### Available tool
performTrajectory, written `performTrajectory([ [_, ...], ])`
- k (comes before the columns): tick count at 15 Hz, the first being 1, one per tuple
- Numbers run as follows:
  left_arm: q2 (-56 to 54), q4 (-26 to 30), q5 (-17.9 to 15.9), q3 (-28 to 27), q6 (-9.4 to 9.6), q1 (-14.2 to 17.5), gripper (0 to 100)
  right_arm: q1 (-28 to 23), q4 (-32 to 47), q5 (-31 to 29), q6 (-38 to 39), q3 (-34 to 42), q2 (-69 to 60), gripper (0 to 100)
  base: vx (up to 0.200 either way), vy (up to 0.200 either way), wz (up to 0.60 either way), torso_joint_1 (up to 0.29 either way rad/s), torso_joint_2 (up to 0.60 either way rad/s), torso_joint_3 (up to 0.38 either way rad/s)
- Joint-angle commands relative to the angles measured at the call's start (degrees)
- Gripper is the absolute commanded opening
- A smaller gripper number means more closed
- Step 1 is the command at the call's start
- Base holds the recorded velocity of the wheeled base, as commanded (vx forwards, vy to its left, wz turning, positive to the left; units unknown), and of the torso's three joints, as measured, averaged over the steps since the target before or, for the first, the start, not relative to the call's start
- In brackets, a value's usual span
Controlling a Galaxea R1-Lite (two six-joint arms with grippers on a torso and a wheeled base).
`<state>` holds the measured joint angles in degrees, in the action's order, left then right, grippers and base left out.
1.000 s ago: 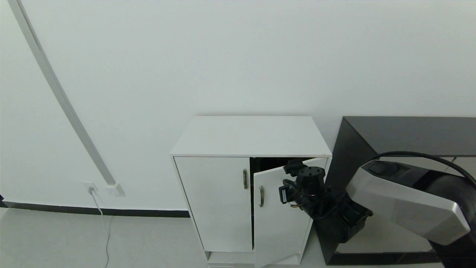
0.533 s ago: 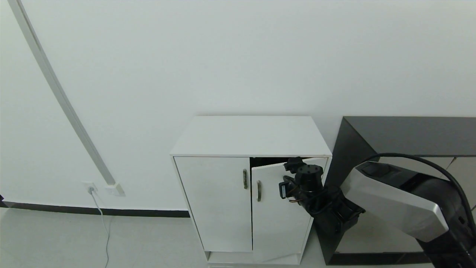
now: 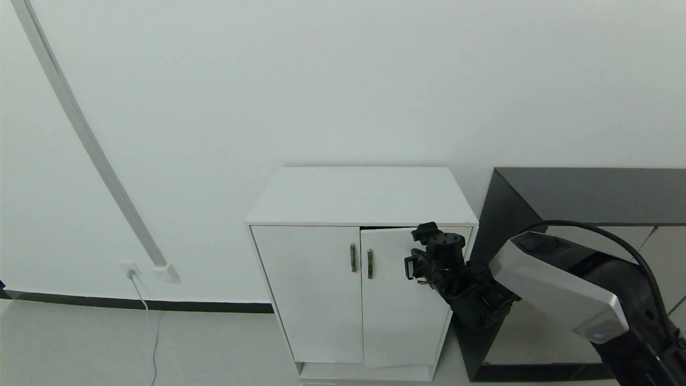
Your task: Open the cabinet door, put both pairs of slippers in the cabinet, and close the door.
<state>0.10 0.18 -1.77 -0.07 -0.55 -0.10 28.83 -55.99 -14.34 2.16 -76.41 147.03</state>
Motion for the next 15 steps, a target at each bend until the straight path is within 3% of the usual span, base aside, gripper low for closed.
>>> performTrajectory([
  [1,0.0,0.0,0.0,0.1,0.02,0.0,0,-0.2,0.6,0.0,0.0,-0.9,0.4,0,0.0,0.0,0.0,0.0,0.0,0.0],
  [15,0.0,0.0,0.0,0.1,0.02,0.0,0,-0.4,1.6,-0.1,-0.2,-2.8,0.8,0,0.0,0.0,0.0,0.0,0.0,0.0],
])
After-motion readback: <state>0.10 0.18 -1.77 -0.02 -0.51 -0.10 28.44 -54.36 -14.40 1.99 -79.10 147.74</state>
